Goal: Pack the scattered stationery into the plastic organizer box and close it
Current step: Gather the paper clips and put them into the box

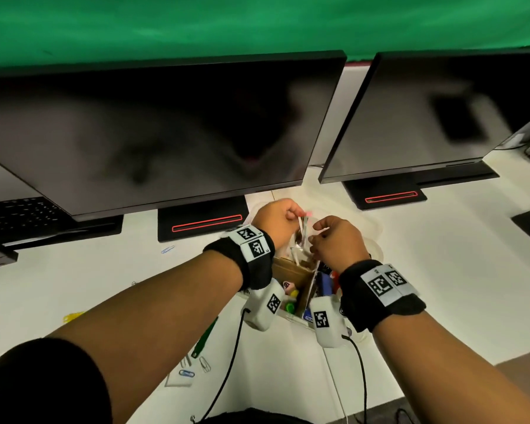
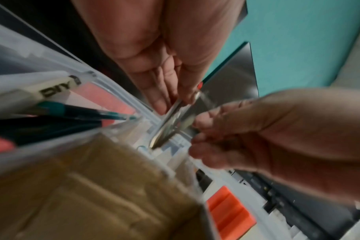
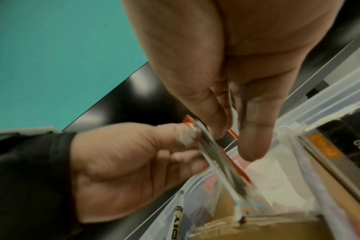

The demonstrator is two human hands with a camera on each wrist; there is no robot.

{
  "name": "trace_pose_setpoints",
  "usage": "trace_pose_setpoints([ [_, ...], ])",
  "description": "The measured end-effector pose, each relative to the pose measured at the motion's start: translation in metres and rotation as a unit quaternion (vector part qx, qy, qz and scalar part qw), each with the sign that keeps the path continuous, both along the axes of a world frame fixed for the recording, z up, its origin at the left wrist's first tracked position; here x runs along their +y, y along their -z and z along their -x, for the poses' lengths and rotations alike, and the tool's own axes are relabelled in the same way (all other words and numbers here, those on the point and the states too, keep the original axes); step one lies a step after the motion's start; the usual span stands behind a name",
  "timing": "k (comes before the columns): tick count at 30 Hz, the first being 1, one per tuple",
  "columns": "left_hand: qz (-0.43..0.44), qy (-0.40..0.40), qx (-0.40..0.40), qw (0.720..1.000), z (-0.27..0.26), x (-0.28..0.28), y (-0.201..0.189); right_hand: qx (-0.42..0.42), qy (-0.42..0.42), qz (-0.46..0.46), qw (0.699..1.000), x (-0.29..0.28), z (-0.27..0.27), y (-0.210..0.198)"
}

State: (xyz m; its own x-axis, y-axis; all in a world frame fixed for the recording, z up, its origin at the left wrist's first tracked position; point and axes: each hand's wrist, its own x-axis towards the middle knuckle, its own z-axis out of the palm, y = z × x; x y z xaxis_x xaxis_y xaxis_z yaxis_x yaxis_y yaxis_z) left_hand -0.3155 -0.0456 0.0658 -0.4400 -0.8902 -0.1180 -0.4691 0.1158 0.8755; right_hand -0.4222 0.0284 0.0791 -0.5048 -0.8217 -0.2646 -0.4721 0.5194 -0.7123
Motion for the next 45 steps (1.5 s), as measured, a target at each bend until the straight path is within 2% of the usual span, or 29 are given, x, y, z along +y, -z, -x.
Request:
trace_pose_setpoints([
  [2,-0.009,0.025,-0.049,0.998,-0.006,0.004,0.007,0.018,-0.020,-0.015,1.000,0.001,0.000,0.003],
  [8,0.018,0.020,-0.052,0.998,-0.052,0.004,-0.001,0.024,-0.064,-0.034,0.997,0.008,-0.012,0.003],
  [11,0.002,0.000,-0.046,0.999,-0.091,0.000,-0.006,0.036,-0.115,-0.003,0.993,0.008,-0.032,-0.004],
  [14,-0.017,-0.018,-0.081,0.996,-0.146,-0.002,-0.001,0.036,-0.190,0.015,0.981,0.006,-0.075,-0.012],
  [18,-0.005,-0.006,-0.193,0.981,-0.225,-0.005,0.023,0.062,-0.327,0.006,0.943,0.003,-0.146,-0.003],
  [20,-0.021,0.026,-0.283,0.959,-0.257,-0.005,0.036,0.087,-0.398,-0.047,0.912,0.004,-0.179,0.015],
  [22,-0.029,0.070,-0.369,0.926,-0.283,-0.003,0.048,0.122,-0.433,-0.125,0.884,0.006,-0.203,0.040],
  [24,-0.032,0.094,-0.423,0.901,-0.305,-0.001,0.062,0.165,-0.419,-0.206,0.869,0.009,-0.214,0.065],
  [27,-0.040,0.094,-0.450,0.887,-0.331,-0.002,0.079,0.195,-0.337,-0.289,0.875,0.017,-0.214,0.085],
  [30,-0.063,0.108,-0.469,0.874,-0.349,-0.002,0.096,0.163,-0.274,-0.310,0.896,0.026,-0.217,0.096],
  [33,-0.084,0.136,-0.473,0.866,-0.352,0.002,0.108,0.135,-0.242,-0.289,0.916,0.025,-0.236,0.104],
  [36,-0.058,0.155,-0.445,0.880,-0.341,0.009,0.112,0.117,-0.231,-0.251,0.933,0.011,-0.263,0.109],
  [40,-0.015,0.187,-0.372,0.909,-0.333,0.014,0.107,0.118,-0.246,-0.217,0.937,-0.005,-0.291,0.114],
  [43,0.001,0.151,-0.307,0.940,-0.336,0.010,0.101,0.129,-0.235,-0.193,0.944,-0.008,-0.290,0.113],
  [45,0.004,0.122,-0.329,0.936,-0.339,0.006,0.100,0.180,-0.272,-0.170,0.930,-0.009,-0.284,0.110],
])
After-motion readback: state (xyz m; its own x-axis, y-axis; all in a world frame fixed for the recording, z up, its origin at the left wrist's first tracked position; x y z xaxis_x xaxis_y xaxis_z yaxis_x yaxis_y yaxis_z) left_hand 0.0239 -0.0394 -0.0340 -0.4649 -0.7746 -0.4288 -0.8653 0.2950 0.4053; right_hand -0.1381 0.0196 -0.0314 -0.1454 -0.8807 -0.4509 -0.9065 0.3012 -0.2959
